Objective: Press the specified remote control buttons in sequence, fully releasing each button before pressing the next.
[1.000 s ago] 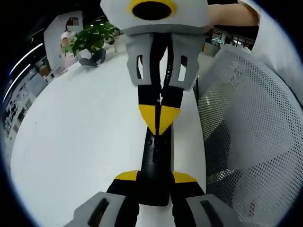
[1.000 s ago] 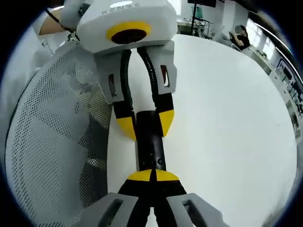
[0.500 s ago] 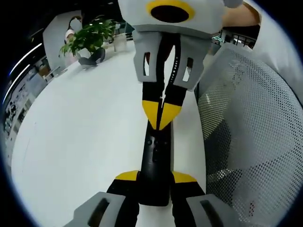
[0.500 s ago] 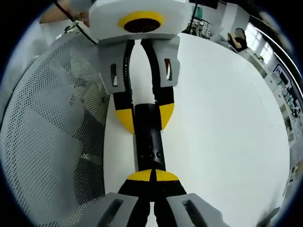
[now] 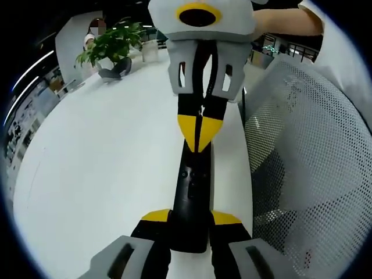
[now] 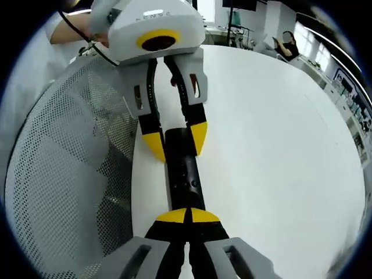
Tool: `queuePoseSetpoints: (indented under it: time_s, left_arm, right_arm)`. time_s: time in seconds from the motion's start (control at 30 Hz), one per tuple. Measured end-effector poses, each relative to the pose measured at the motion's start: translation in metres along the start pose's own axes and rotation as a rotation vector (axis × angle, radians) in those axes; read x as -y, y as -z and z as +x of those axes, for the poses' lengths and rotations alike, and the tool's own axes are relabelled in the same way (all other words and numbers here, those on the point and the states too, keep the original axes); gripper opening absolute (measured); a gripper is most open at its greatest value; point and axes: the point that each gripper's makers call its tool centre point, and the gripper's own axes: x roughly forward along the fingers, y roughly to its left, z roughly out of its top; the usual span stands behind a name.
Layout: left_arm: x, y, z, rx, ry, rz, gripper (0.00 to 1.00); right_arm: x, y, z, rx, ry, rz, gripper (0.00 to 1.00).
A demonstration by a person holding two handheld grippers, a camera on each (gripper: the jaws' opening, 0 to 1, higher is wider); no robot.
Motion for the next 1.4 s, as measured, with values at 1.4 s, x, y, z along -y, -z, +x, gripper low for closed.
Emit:
queuePoseSetpoints:
  time_s: [1.4]
  left_arm:
    - [0.0,0.0,0.001,0.016,0.006,0.008,0.23]
  right_arm:
    - [0.002,-0.011,0.01,-0.078,0.048,-0.222,0.0]
